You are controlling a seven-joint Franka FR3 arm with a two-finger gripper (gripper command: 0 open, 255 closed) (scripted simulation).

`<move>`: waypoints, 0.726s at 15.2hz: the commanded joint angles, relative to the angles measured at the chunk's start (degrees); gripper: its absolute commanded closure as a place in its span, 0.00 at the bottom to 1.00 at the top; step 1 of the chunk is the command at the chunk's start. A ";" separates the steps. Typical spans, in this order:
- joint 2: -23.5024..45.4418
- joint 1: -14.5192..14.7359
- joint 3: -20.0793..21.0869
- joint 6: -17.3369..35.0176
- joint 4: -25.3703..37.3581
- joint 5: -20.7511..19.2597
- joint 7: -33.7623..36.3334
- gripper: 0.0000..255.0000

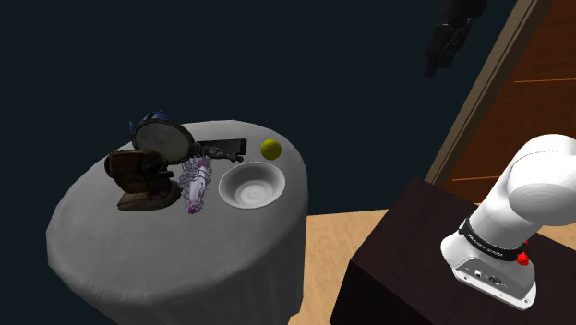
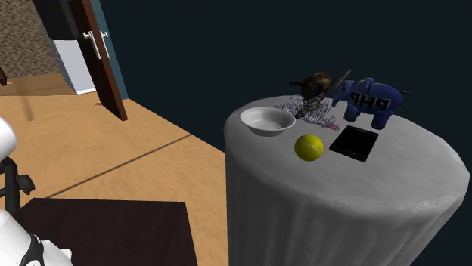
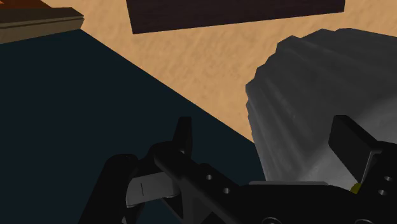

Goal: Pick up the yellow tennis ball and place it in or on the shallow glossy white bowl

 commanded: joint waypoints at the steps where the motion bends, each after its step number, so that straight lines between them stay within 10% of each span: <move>1: 0.00 0.00 0.00 0.00 0.00 0.00 0.00 0.00; 11: 11.42 2.46 5.86 16.70 -3.58 6.16 7.58 0.00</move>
